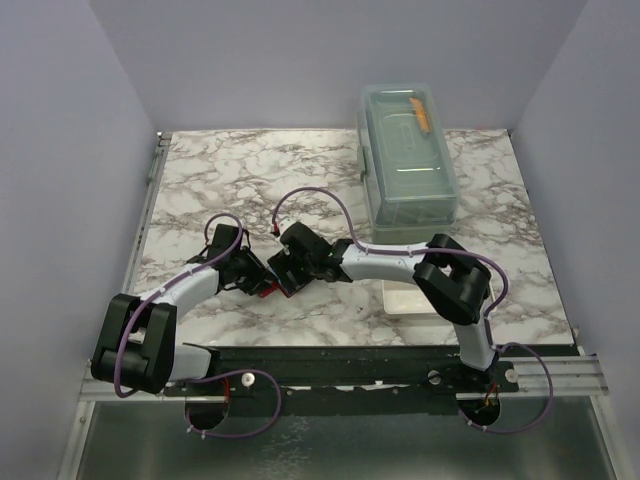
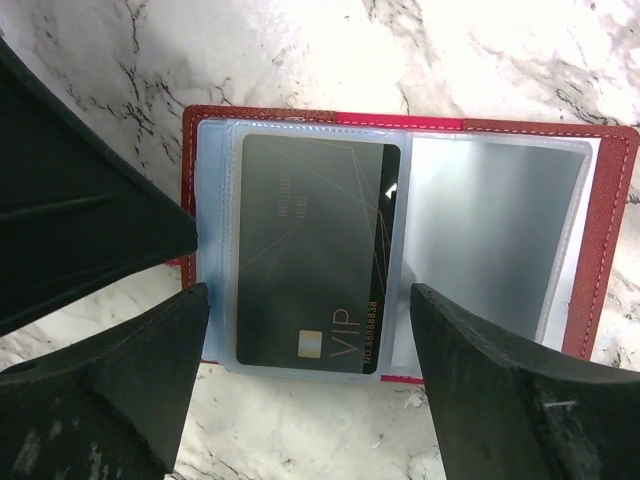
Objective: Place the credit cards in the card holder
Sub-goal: Open the card holder at the center of the board.
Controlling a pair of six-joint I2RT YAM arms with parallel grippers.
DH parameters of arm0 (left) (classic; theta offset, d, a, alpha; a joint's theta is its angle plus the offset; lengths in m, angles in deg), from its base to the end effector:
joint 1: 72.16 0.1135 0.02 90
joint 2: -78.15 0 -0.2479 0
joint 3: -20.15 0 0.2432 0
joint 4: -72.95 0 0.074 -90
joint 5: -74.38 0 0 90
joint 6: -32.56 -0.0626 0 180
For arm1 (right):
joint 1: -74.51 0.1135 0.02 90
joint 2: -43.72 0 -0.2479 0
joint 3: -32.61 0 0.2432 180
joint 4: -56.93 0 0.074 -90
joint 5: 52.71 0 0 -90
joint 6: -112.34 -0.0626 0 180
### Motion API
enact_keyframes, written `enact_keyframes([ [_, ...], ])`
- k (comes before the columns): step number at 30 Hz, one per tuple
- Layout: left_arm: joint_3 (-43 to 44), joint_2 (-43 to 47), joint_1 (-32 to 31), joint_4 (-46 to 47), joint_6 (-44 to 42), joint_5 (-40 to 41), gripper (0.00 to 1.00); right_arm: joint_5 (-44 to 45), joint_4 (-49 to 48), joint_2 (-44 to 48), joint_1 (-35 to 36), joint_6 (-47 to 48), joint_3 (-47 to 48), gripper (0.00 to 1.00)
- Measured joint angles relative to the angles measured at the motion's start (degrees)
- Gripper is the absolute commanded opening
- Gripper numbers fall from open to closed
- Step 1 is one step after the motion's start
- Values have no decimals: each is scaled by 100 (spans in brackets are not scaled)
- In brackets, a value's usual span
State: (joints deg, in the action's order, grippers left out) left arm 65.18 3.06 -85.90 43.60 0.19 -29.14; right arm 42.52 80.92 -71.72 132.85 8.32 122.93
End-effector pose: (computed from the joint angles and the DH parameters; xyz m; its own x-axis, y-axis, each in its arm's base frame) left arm 0.2251 -0.0701 0.1151 -0.7403 -0.6644 -0.1025 -0.5207 0.6632 -0.5376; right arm 0.2337 0.3681 0.1311 -0.5827 -0.4854 -0.6518 -0.6959 0.7123 0.0917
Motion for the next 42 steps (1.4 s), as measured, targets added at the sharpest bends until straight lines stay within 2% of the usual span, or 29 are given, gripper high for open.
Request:
enact_keyframes([
  [4,0,0,0,0,-2,0,35,225,74,-46,50,-31,70,78],
  [8,11,2,0,-7,-28,0,36,289,74,-52,52,-214,68,58],
  [16,33,164,0,-127,-258,17,38,48,-334,103,-92,-837,-267,50],
  [23,229,553,0,-295,-466,-76,39,-909,-756,498,-564,-1412,-909,49],
  [31,737,160,0,-164,-638,-581,35,-1895,-1290,577,-931,-1827,-1281,47],
  [40,697,-457,-2,621,-354,-1093,57,-2304,-1475,595,-1073,-2031,-1419,48],
  [42,629,-509,-28,892,-221,-1231,57,-2323,-1478,599,-1075,-2044,-1427,53],
])
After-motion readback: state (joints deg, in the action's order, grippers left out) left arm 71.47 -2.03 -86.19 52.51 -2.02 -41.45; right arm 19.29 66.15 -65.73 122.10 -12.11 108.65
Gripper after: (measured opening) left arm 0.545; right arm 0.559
